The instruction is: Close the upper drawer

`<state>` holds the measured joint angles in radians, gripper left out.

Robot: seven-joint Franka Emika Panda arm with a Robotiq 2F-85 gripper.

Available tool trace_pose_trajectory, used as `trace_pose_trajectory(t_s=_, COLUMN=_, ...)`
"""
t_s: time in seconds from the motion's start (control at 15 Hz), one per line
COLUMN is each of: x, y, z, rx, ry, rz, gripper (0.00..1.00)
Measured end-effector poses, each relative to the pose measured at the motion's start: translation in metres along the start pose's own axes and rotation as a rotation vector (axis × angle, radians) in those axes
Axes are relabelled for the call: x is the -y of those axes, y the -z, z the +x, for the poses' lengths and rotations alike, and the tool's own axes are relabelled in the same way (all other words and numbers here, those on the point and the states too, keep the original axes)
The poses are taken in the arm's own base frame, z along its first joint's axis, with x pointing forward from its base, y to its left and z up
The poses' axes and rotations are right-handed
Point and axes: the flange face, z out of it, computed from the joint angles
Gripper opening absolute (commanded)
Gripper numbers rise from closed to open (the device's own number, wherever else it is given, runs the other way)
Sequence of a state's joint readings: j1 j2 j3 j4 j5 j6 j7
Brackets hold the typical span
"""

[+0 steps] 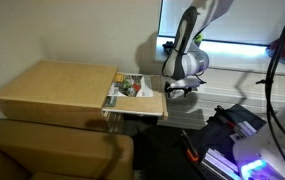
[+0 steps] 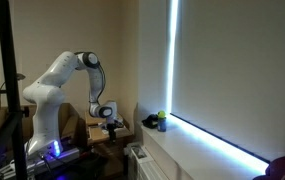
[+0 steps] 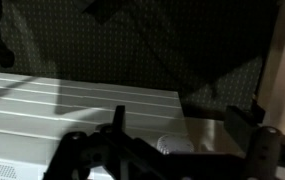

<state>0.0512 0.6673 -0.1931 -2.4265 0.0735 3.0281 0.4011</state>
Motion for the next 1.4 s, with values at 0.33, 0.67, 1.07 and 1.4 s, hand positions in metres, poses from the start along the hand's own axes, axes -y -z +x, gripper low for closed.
trace_pose_trajectory(t_s=0.33, x=0.031, y=-0.015, z=0.004, rx=0.007, ry=0.021, rz=0.024, gripper=1.0)
trace_pose_trajectory(t_s=0.67, x=0.091, y=-0.009, z=-0.019, rx=-0.012, ry=0.198, rz=0.051, gripper=1.0)
trace_pose_trajectory(t_s=1.07, x=0.209, y=0.017, z=-0.122, rx=-0.149, ry=0.515, rz=-0.04, gripper=1.0)
trace_pose_trajectory(t_s=1.4, x=0.27, y=0.07, z=-0.164, rx=-0.387, ry=0.655, rz=-0.126, gripper=1.0)
